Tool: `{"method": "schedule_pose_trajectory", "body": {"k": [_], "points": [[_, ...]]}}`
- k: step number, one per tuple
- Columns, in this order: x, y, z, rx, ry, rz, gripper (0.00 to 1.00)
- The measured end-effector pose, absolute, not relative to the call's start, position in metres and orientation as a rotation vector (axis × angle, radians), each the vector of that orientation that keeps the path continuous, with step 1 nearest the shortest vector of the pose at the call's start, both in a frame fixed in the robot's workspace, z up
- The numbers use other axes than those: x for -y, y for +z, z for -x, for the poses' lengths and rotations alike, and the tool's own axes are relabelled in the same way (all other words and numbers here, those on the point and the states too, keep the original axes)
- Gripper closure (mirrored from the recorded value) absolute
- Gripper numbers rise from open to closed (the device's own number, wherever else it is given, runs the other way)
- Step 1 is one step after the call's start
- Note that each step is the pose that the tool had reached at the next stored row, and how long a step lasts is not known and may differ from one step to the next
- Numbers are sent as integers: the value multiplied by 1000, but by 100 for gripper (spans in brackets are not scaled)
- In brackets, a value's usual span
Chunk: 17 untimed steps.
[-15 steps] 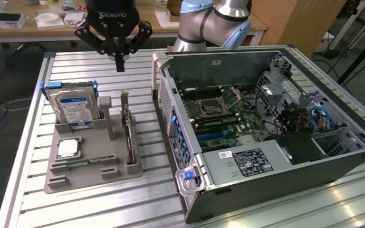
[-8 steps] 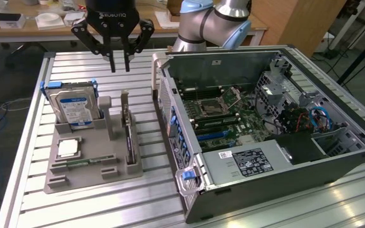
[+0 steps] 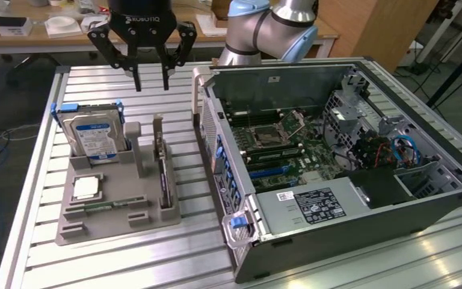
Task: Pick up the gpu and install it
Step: 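Pick up the gpu and move the gpu toward the slot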
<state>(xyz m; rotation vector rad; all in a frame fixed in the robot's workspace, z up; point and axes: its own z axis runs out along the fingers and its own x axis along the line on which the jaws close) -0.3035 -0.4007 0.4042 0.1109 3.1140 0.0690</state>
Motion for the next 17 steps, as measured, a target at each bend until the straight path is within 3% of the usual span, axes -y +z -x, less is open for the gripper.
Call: {"method": "schedule_pose_trajectory", "body": {"k": [17], "points": [[402, 401, 304, -3114, 69, -111, 53]]}}
